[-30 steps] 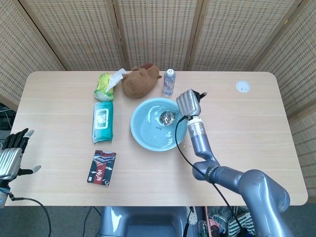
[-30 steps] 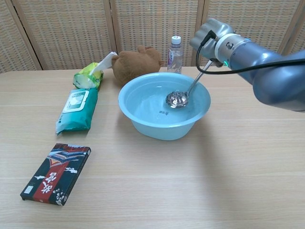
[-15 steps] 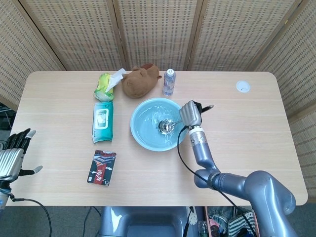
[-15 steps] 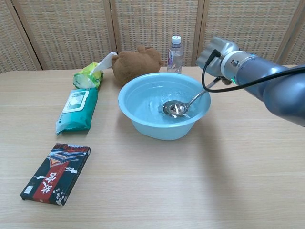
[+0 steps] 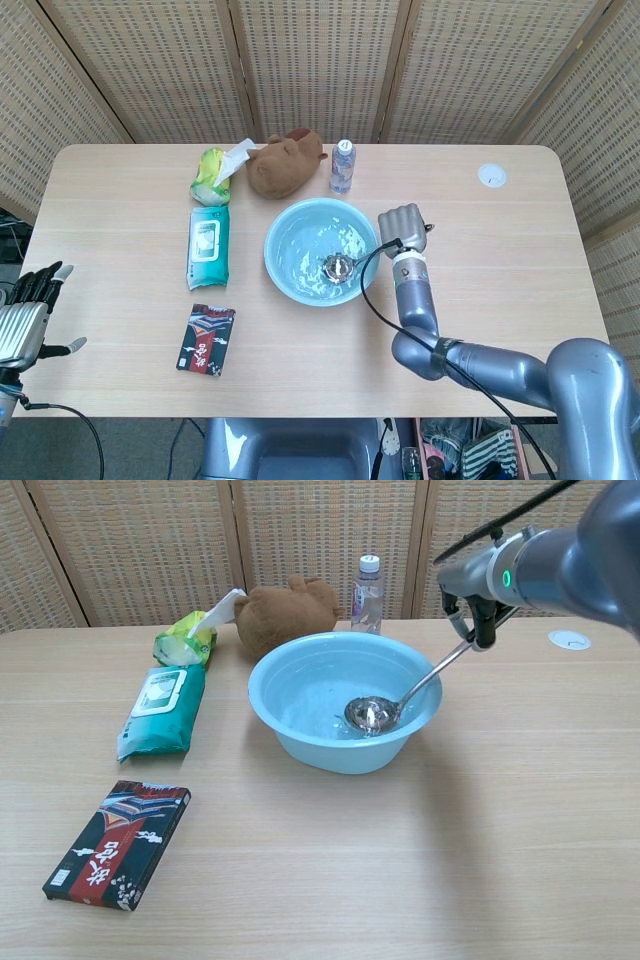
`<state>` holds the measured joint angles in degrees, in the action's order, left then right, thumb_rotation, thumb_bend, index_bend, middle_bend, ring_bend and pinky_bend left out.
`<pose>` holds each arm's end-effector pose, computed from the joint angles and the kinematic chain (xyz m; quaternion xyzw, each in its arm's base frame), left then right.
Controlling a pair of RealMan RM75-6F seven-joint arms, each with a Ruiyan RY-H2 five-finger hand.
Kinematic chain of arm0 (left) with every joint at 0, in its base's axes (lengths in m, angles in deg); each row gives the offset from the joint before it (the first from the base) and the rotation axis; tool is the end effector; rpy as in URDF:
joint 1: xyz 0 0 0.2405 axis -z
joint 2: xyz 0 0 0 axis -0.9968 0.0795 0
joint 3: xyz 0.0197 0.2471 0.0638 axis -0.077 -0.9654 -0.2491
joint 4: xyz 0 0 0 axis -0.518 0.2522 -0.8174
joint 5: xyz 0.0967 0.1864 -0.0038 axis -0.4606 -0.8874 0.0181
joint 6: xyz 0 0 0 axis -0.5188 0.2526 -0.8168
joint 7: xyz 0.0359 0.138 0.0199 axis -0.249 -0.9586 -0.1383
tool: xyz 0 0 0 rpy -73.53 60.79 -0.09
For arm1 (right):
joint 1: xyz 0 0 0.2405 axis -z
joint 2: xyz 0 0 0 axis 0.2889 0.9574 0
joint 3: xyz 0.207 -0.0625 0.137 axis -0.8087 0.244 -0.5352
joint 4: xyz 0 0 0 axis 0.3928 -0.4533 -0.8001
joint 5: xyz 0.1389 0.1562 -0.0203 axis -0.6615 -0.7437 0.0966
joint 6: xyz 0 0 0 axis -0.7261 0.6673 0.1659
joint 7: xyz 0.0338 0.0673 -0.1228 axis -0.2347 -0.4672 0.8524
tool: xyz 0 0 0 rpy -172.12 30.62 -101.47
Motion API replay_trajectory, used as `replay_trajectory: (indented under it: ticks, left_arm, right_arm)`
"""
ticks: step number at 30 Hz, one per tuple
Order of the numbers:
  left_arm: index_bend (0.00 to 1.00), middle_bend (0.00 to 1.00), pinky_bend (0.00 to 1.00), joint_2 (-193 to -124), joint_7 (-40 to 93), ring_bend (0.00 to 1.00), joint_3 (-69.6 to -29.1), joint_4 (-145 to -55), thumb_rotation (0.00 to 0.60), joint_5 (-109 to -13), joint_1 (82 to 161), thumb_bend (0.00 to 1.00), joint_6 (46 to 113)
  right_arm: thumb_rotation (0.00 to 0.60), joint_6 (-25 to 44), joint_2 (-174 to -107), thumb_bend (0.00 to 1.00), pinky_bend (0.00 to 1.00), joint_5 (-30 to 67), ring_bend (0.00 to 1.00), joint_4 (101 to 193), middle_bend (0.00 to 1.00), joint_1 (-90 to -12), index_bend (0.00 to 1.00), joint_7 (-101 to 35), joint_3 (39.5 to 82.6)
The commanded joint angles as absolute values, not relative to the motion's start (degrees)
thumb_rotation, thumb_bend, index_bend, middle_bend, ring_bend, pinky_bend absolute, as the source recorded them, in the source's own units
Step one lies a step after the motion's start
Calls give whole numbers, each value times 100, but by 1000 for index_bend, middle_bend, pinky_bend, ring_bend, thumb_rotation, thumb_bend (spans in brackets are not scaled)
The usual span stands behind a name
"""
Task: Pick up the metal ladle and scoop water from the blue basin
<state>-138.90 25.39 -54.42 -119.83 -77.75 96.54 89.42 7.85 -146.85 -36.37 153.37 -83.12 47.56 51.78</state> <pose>-0.3194 0.2142 0.1462 -0.6149 -0.4296 -0.3292 0.5735 -0.0794 -0.4320 0.0124 0.7436 -0.2725 0.1005 0.6022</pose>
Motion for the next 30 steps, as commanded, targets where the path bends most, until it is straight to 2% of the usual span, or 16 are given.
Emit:
replay_trajectory:
  ticks: [1,12,30]
  left_arm:
    - [0,0,0,-13890,2539,0,-5445,-11987,600,-7772,9661,0,8927]
    - [0,0,0,-13908,2570,0,-5432,-11944,600,-7734,9690,0,8875]
    - [0,0,0,-13872,2674,0,-5413,-11910,600,-7667,9717,0,8795]
  right_arm:
    - [600,757,-14458,855,1000,-3815,831,15541,926,-8365,734,4602,5034]
    - [600,720,-14056,861,1000,-4174,832,15824,928,-8552,734,4389,4980]
    - [600,1267,-13701,861,1000,-5140,832,16138,928,-9120,735,4819,4843]
